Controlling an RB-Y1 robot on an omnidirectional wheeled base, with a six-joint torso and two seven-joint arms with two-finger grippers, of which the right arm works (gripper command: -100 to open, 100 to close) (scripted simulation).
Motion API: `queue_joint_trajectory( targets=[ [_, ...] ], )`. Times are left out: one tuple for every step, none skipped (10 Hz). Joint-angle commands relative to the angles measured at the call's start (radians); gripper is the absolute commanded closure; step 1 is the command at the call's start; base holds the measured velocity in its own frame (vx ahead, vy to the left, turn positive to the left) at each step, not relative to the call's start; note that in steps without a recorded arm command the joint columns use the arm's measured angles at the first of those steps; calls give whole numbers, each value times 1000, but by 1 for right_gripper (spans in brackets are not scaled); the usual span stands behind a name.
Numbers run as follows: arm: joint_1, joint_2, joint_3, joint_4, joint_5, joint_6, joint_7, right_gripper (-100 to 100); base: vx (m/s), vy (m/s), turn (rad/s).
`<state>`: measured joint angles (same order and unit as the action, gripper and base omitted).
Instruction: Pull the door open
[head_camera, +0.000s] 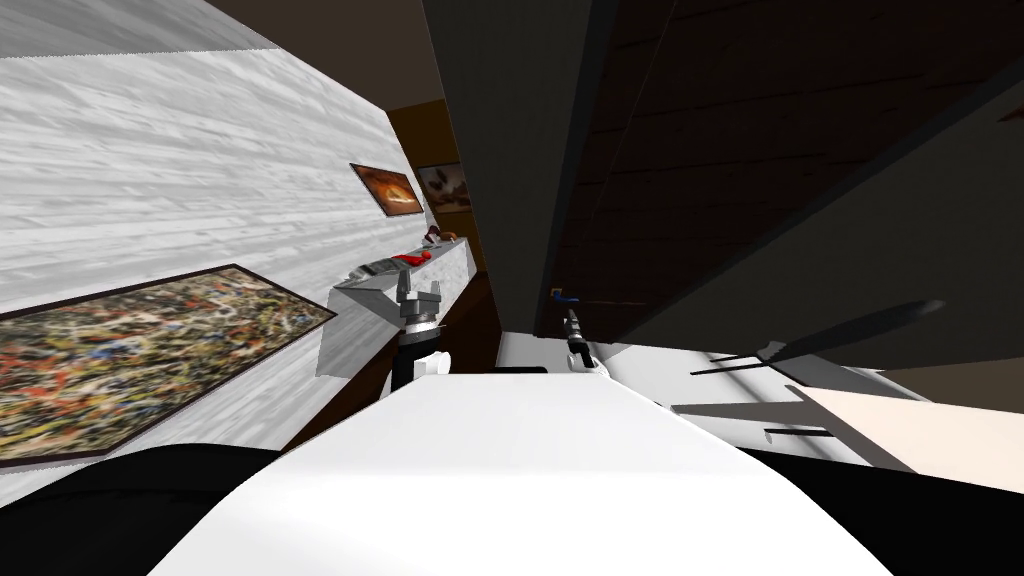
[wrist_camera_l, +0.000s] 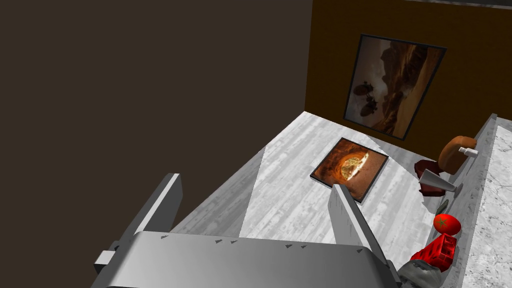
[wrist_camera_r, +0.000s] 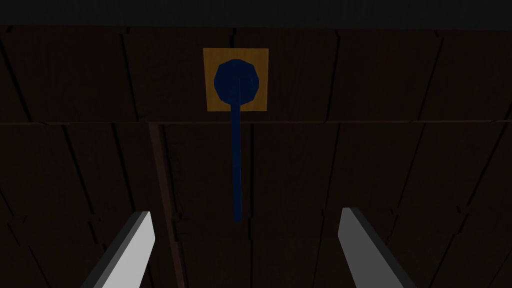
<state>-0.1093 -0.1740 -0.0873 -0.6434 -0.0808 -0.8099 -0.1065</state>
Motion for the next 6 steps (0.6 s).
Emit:
queue_joint_trajectory(
  targets=[
    [-13, -1, -2, 31, 0, -10, -4, -100, 79, -7, 19],
    [-7, -1, -1, 19, 0, -5, -3, -100, 37, -5, 5],
    [3, -20, -9, 27, -6, -16, -19, -100, 138, 54, 149],
    [8, -27, -12, 29, -9, -20, -25, -100, 189, 53, 117],
    [8, -27, -12, 29, -9, -20, -25, -100, 112, 16, 5],
    [22, -51, -22, 37, -17, -32, -45, -100, 140, 29, 144]
  ],
)
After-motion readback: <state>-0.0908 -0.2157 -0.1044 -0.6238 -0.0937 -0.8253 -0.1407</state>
